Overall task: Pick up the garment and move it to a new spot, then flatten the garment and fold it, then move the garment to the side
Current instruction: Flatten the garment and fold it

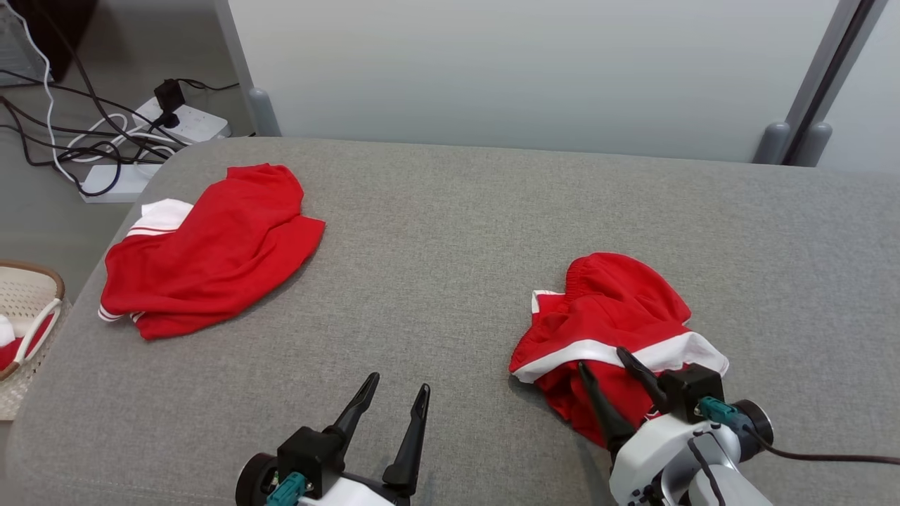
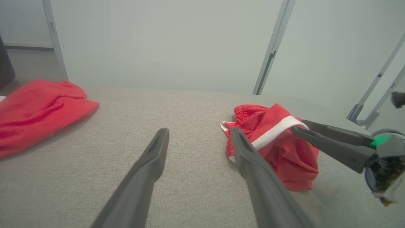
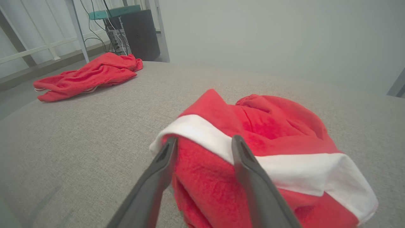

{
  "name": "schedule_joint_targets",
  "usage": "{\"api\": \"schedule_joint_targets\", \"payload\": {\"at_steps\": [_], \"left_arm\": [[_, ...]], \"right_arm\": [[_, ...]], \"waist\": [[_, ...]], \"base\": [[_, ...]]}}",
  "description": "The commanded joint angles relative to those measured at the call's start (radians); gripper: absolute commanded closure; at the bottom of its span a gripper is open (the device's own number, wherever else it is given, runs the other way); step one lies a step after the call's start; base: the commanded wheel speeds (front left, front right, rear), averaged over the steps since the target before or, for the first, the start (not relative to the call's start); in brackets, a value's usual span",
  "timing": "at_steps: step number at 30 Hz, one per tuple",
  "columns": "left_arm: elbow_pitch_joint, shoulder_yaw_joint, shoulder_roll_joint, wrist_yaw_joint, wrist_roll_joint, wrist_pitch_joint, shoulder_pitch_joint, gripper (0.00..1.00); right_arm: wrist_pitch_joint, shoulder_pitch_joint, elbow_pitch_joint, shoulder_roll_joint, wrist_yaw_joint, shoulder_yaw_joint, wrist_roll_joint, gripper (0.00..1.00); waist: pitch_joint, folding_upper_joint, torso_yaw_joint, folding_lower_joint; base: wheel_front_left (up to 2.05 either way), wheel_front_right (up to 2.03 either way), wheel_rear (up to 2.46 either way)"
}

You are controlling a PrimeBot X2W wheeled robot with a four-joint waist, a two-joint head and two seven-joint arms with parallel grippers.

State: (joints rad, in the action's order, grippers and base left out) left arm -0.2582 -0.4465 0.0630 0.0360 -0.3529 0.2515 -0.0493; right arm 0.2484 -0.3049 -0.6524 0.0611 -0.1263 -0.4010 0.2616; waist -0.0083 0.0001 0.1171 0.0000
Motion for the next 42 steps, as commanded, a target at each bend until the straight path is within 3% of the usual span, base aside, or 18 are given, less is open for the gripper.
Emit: {"api": "schedule_joint_targets", "payload": {"at_steps": [1, 2, 10, 17, 21, 26, 27, 28, 32, 42], "left_arm": [[0.02, 0.036, -0.004, -0.004, 0.008, 0.01, -0.051, 0.0], [0.019, 0.037, -0.005, -0.004, 0.008, 0.01, -0.052, 0.0], [0.014, 0.048, -0.009, -0.008, 0.006, 0.01, -0.052, 0.0], [0.006, 0.038, -0.011, -0.029, 0.002, 0.01, -0.059, 0.0], [-0.03, 0.004, -0.012, -0.059, 0.006, 0.01, -0.078, 0.0], [-0.112, -0.113, -0.012, -0.133, 0.05, 0.009, -0.159, 0.0], [-0.132, -0.142, -0.012, -0.142, 0.06, 0.009, -0.181, 0.0], [-0.153, -0.168, -0.012, -0.149, 0.068, 0.009, -0.203, 0.0], [-0.241, -0.27, -0.012, -0.163, 0.073, 0.01, -0.293, 0.0], [-0.38, -0.351, -0.013, -0.16, 0.038, 0.01, -0.375, 0.0]], "right_arm": [[0.013, -0.044, -0.009, -0.01, -0.004, -0.015, 0.005, 0.89], [0.013, -0.049, -0.018, -0.01, -0.004, -0.011, 0.008, 1.0], [0.013, -0.041, -0.065, -0.011, -0.004, 0.08, -0.024, 1.0], [0.013, -0.002, -0.148, -0.011, -0.004, 0.229, -0.126, 1.0], [0.013, -0.003, -0.195, -0.011, -0.004, 0.268, -0.158, 1.0], [0.013, -0.014, -0.201, -0.011, -0.004, 0.266, -0.153, 0.98], [0.013, -0.017, -0.196, -0.011, -0.004, 0.267, -0.154, 0.31], [0.013, -0.018, -0.189, -0.011, -0.004, 0.267, -0.153, 0.0], [0.013, -0.023, -0.164, -0.011, -0.004, 0.238, -0.145, 0.0], [0.013, -0.02, -0.085, -0.011, -0.004, 0.187, -0.122, 0.0]], "waist": [[0.002, -0.0001, 0.005, 0.0], [0.002, -0.0001, 0.004, 0.0], [0.001, -0.0001, -0.022, 0.0], [0.005, -0.0001, -0.051, 0.0], [0.006, -0.0001, -0.066, 0.0], [0.008, -0.0001, -0.089, 0.0], [0.01, -0.0001, -0.095, 0.0], [0.011, -0.0001, -0.101, 0.0], [0.02, -0.0001, -0.139, 0.0], [0.036, -0.0001, -0.212, 0.0]], "base": [[0.0, 0.0, 0.0], [0.0, 0.0, 0.0], [0.0, 0.0, 0.0], [0.0, 0.0, 0.0], [0.0, 0.0, 0.0], [0.0, 0.0, 0.0], [0.0, 0.0, 0.0], [0.0, 0.0, 0.0], [0.0, 0.0, 0.0], [0.0, 0.0, 0.0]]}}
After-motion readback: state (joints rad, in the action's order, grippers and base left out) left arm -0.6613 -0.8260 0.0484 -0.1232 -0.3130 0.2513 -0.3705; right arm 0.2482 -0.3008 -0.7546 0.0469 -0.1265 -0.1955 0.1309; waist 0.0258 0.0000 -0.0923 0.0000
